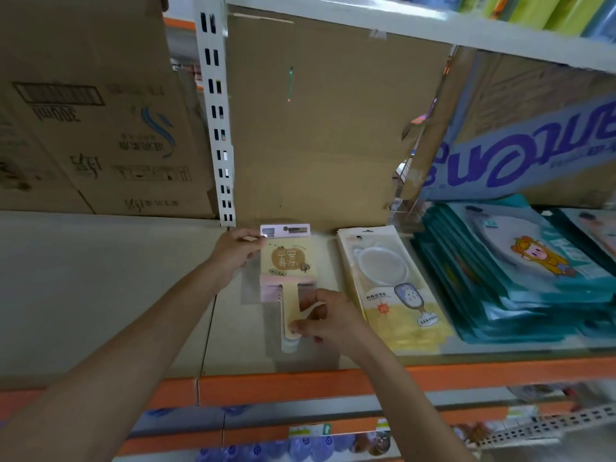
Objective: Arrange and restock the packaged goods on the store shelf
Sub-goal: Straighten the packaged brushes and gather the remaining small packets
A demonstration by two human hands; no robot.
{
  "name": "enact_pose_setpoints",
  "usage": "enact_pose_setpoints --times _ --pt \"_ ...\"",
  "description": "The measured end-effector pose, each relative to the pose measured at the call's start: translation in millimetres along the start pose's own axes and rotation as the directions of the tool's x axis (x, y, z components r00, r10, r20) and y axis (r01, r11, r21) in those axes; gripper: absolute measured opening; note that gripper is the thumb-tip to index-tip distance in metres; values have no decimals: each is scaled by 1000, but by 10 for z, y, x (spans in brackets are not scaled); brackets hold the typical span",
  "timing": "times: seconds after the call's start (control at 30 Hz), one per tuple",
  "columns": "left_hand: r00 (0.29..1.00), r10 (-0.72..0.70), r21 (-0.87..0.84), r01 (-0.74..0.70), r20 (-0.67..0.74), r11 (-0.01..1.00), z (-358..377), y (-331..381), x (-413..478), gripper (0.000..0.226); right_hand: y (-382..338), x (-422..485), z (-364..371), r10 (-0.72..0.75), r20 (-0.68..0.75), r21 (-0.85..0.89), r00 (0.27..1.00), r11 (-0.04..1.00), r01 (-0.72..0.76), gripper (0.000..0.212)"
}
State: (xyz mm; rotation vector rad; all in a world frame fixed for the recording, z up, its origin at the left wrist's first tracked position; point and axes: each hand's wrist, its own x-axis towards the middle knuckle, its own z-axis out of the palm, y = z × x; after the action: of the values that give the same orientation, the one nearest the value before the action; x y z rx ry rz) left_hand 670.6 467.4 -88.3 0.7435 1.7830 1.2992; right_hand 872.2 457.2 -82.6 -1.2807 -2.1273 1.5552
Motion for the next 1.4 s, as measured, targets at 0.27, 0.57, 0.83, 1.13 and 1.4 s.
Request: enact_pose_setpoints --times 0.27,0.57,0.83,1.13,1.4 --pt "1000 16 2 -16 -1 1000 -4 -48 21 13 21 -44 27 -4 -67 -142 998 990 -5 27" --pt "999 -40 -64 41 18 997 -38 -136 29 24 51 -50 60 -32 -116 -219 993 976 6 28" --pt "991 96 111 -107 96 988 -189 -241 -213 71 109 45 -100 -95 -300 -325 949 946 -8 36" --pt "884 280 244 -386 375 890 -123 -386 -382 63 19 258 -46 -233 -367 -470 901 882 36 36" --pt "891 297 279 -398 342 874 -100 -396 -366 59 31 257 -36 -240 -411 -481 879 877 14 30"
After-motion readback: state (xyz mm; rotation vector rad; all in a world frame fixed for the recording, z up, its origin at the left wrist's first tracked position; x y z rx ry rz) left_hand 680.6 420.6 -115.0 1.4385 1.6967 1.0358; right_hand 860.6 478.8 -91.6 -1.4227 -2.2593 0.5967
